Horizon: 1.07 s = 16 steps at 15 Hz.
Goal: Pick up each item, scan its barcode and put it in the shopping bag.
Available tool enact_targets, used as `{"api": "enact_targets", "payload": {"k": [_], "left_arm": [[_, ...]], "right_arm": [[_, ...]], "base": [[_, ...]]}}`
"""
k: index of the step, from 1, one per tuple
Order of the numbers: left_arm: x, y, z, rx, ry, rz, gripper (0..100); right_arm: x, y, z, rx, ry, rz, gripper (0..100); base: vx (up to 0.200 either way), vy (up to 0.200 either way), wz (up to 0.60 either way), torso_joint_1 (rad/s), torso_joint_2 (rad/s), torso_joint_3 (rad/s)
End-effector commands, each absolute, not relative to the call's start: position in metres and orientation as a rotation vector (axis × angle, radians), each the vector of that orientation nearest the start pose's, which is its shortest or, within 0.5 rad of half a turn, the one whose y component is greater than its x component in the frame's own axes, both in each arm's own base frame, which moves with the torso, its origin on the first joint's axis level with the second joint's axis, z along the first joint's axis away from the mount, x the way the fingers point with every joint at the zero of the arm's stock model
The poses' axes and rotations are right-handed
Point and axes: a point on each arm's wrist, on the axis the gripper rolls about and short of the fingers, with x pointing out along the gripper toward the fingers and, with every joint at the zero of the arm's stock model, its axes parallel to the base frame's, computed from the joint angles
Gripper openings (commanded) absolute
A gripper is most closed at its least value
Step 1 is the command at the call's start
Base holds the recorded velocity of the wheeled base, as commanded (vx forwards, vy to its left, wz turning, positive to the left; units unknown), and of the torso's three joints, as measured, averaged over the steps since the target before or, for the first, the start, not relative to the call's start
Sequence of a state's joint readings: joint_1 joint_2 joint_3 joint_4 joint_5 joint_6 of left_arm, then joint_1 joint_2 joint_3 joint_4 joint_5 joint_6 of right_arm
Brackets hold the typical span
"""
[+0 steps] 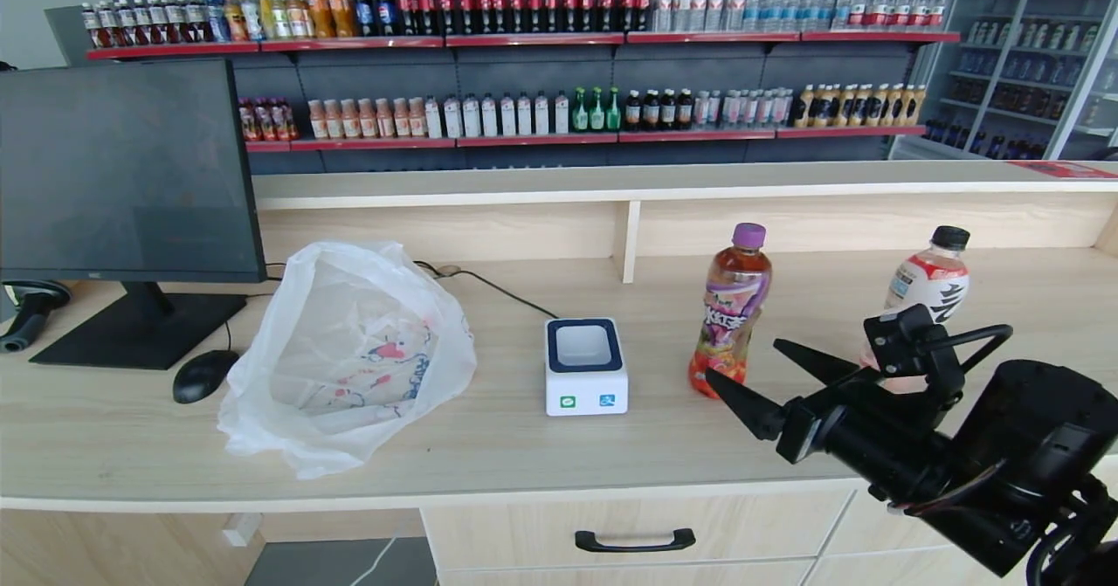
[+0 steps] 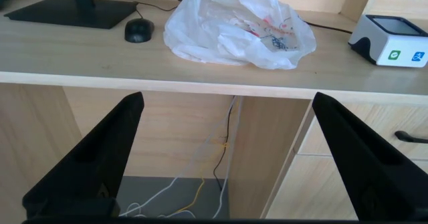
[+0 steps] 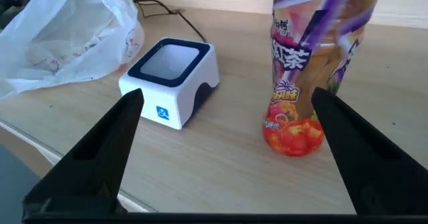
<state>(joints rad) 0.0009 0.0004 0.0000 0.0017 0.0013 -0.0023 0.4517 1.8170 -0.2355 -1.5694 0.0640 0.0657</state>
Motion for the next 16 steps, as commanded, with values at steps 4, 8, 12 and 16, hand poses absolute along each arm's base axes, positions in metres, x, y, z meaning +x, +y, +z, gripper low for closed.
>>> {"api": "enact_targets", "payload": {"k": [4,8,12,16], "left_arm": [[-0.023,0.0,0.075,-0.003,0.002,0.002,100],[-0.023,0.0,0.075,-0.003,0.002,0.003,100],[-0.023,0.0,0.075,-0.003,0.002,0.002,100],[-0.023,0.0,0.075,-0.003,0.002,0.003,100]], "right_arm": [[0.23,0.131,0.112,0.074,0.025,0.576,100],[0.235,0.143,0.103,0.102,0.06,0.604,100],[0.249,0.151,0.098,0.136,0.065,0.605,100],[0.26,0.157,0.095,0.144,0.058,0.601,100]], "base": [[0.0,0.0,0.0,0.0,0.0,0.0],[0.0,0.0,0.0,0.0,0.0,0.0],[0.0,0.0,0.0,0.0,0.0,0.0],[0.0,0.0,0.0,0.0,0.0,0.0]]}}
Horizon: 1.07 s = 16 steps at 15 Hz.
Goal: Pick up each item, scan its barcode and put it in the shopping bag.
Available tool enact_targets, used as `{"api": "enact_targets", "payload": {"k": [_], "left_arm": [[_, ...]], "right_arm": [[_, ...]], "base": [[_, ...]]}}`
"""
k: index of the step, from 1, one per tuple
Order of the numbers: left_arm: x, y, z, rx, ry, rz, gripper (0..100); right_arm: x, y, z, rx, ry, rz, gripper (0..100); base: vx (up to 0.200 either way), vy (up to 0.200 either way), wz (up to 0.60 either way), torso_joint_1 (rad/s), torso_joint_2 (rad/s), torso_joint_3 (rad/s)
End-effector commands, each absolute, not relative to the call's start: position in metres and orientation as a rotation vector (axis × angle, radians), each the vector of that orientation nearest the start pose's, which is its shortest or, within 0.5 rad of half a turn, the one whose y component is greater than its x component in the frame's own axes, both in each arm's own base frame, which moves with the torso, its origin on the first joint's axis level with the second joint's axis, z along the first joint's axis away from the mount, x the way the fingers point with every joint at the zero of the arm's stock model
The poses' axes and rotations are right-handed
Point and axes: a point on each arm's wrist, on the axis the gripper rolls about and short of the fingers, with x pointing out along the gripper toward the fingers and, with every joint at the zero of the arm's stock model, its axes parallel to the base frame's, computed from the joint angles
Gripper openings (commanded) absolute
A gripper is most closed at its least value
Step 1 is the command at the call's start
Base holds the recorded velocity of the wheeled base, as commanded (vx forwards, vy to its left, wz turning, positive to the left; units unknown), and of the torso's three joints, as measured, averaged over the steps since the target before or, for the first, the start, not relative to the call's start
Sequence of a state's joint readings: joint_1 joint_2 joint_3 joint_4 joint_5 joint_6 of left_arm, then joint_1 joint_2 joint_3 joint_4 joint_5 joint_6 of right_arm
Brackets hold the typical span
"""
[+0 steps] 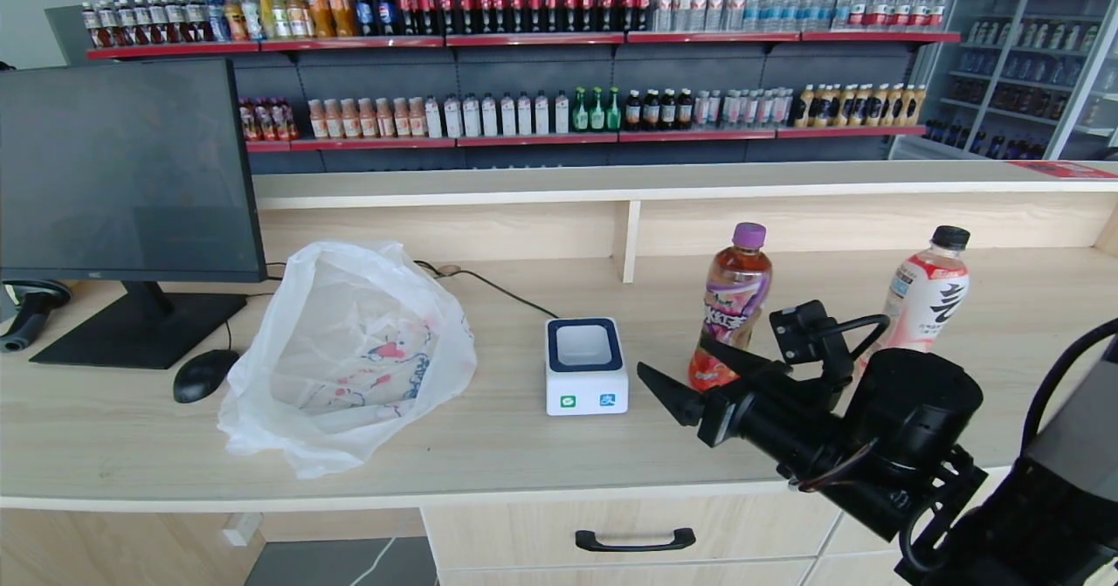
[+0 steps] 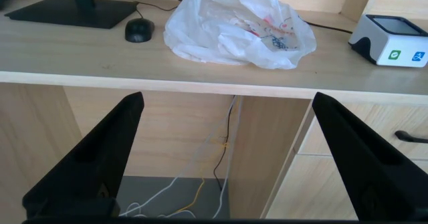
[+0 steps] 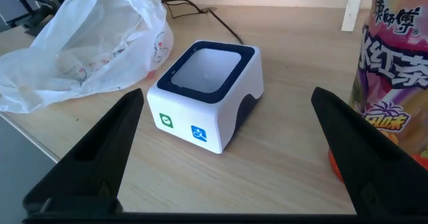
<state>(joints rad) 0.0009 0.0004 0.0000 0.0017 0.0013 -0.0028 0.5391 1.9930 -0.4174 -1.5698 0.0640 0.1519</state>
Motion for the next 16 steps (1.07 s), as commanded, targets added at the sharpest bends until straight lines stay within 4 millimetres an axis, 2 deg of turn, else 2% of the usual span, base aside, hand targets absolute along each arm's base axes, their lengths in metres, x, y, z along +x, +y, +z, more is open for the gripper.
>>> {"api": "enact_targets", "payload": {"k": [1,16], "left_arm": [[-0.023,0.0,0.075,-0.003,0.002,0.003,100],[-0.023,0.0,0.075,-0.003,0.002,0.003,100]], "right_arm": [[0.26,0.157,0.093,0.143,0.064,0.6,100],[0.272,0.146,0.082,0.134,0.091,0.549,100]], "base": [[0.0,0.0,0.0,0.0,0.0,0.0],[0.0,0.0,0.0,0.0,0.0,0.0]]}}
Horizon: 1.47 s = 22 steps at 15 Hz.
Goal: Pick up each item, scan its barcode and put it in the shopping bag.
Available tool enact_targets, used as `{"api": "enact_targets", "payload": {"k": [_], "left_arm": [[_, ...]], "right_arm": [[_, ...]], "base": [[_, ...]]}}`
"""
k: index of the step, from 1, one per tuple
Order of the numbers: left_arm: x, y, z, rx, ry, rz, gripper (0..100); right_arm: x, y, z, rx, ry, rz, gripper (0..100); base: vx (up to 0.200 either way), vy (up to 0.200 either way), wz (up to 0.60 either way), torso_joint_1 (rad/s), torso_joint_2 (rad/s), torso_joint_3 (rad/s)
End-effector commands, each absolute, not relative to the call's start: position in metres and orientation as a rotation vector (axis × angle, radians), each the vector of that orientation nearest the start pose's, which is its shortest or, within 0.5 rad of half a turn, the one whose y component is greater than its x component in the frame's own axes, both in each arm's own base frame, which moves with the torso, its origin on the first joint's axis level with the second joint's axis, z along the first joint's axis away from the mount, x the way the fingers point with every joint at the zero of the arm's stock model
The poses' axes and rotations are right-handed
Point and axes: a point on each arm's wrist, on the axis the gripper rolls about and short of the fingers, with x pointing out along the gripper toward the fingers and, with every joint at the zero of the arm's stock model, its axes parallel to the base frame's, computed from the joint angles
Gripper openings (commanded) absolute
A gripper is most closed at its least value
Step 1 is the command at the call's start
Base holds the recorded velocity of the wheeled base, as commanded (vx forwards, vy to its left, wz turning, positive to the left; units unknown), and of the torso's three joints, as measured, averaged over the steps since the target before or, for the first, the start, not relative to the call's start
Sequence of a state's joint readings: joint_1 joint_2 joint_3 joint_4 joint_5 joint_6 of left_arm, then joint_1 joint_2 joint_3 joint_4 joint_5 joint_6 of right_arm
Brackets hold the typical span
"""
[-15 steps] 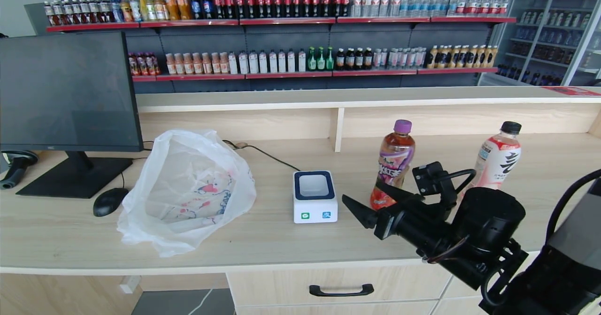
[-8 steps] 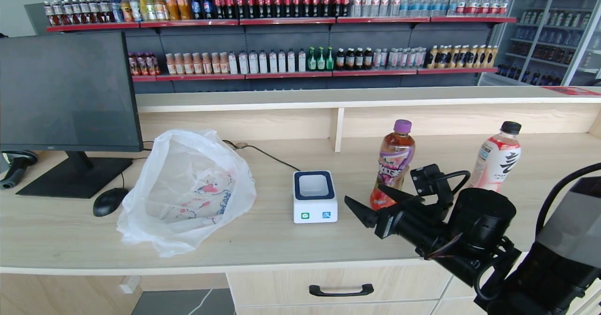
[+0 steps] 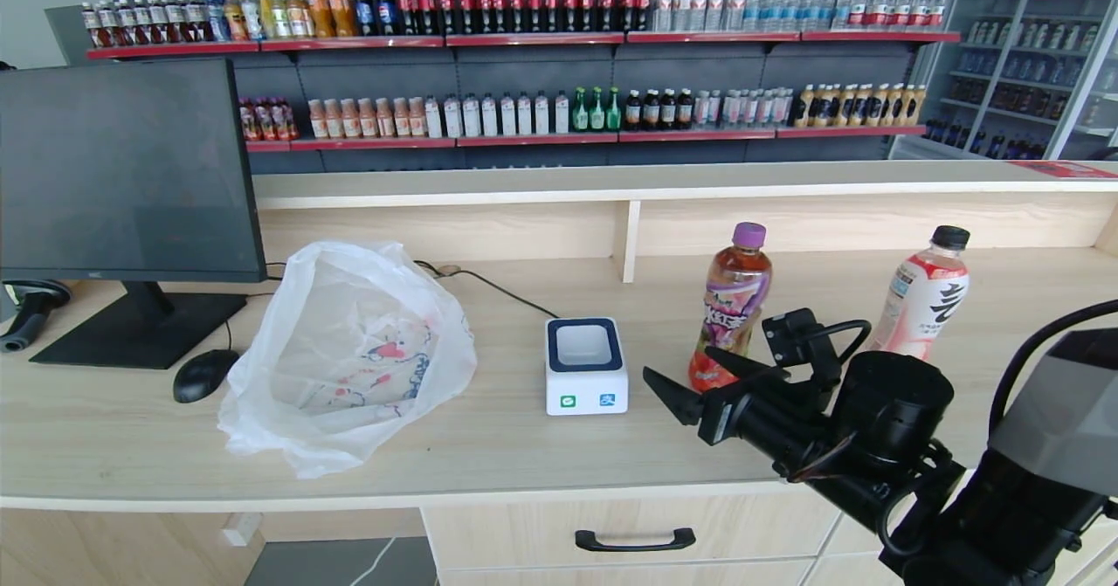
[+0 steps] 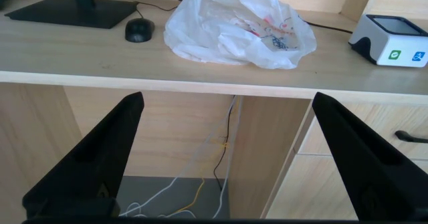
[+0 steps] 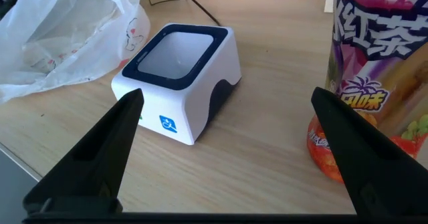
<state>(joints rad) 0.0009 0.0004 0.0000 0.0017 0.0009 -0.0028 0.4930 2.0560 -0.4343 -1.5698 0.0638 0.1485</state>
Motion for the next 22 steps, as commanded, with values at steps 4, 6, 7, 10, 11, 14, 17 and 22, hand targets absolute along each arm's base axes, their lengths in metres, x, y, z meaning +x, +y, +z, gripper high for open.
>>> {"api": "enact_targets", "payload": {"k": [4,6,7,10,11,14,17,22], "left_arm": [[-0.023,0.0,0.075,-0.003,0.002,0.003,100],[-0.023,0.0,0.075,-0.003,0.002,0.003,100],[-0.023,0.0,0.075,-0.003,0.002,0.003,100],[-0.023,0.0,0.075,-0.003,0.002,0.003,100],[-0.023,0.0,0.075,-0.003,0.002,0.002,100],[-0.023,0.0,0.075,-0.003,0.002,0.003,100],[-0.023,0.0,0.075,-0.003,0.002,0.003,100],[-0.023,0.0,0.075,-0.003,0.002,0.003,100]], "right_arm": [[0.272,0.145,0.082,0.131,0.091,0.543,100],[0.272,0.144,0.081,0.13,0.094,0.542,100],[0.271,0.144,0.081,0.13,0.096,0.542,100],[0.271,0.143,0.082,0.131,0.093,0.54,100],[0.272,0.141,0.082,0.131,0.093,0.529,100],[0.273,0.137,0.083,0.13,0.089,0.515,100],[0.272,0.133,0.085,0.132,0.089,0.506,100],[0.274,0.129,0.085,0.132,0.086,0.491,100]], "base": [[0.0,0.0,0.0,0.0,0.0,0.0],[0.0,0.0,0.0,0.0,0.0,0.0],[0.0,0.0,0.0,0.0,0.0,0.0],[0.0,0.0,0.0,0.0,0.0,0.0],[0.0,0.0,0.0,0.0,0.0,0.0],[0.0,0.0,0.0,0.0,0.0,0.0],[0.0,0.0,0.0,0.0,0.0,0.0],[0.0,0.0,0.0,0.0,0.0,0.0]]}}
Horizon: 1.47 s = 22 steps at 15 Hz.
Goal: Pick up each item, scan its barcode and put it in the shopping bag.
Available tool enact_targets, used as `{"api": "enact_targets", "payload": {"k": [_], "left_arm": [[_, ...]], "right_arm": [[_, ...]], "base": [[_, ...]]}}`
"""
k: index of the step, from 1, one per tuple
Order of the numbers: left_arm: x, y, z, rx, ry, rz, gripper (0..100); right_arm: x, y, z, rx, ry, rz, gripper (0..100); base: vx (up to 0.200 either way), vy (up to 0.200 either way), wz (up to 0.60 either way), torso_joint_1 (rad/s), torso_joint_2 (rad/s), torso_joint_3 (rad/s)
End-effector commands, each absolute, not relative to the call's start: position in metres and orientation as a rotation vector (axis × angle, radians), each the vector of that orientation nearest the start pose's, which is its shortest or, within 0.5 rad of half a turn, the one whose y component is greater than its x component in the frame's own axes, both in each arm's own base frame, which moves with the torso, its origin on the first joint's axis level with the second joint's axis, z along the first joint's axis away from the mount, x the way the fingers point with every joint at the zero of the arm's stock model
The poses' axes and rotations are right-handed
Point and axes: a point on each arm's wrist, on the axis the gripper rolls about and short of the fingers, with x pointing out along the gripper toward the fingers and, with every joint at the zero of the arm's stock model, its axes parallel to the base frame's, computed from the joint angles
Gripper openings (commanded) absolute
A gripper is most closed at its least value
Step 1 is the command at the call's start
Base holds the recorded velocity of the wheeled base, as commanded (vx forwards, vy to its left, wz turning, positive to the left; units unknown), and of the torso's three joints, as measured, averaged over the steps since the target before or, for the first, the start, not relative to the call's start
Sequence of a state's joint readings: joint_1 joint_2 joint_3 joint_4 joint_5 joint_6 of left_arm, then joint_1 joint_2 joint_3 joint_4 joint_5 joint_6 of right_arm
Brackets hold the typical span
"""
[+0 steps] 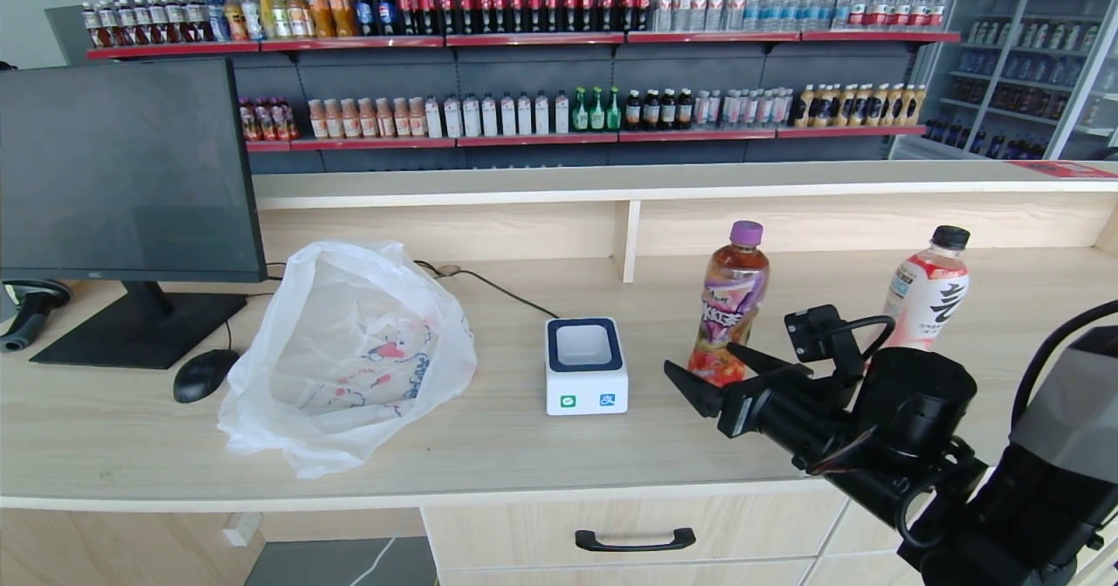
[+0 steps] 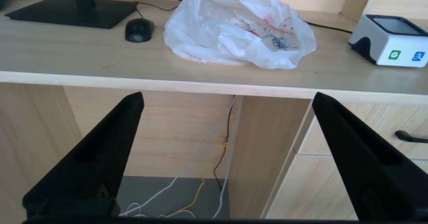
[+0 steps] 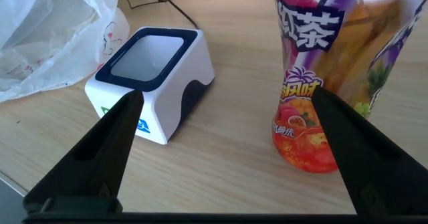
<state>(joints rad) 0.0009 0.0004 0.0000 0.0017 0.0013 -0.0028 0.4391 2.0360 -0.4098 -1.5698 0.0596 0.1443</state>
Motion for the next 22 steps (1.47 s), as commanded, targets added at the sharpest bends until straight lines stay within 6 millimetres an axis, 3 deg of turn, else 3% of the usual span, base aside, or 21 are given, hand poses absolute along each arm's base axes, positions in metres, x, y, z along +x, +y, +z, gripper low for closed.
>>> {"api": "enact_targets", "payload": {"k": [1,11,22], "left_arm": [[-0.023,0.0,0.075,-0.003,0.002,0.003,100],[-0.023,0.0,0.075,-0.003,0.002,0.003,100],[-0.023,0.0,0.075,-0.003,0.002,0.003,100]], "right_arm": [[0.274,0.127,0.085,0.132,0.085,0.485,100],[0.281,0.117,0.087,0.133,0.073,0.447,100],[0.287,0.119,0.086,0.126,0.059,0.447,100]], "base": [[0.0,0.0,0.0,0.0,0.0,0.0],[0.0,0.0,0.0,0.0,0.0,0.0],[0.0,0.0,0.0,0.0,0.0,0.0]]}}
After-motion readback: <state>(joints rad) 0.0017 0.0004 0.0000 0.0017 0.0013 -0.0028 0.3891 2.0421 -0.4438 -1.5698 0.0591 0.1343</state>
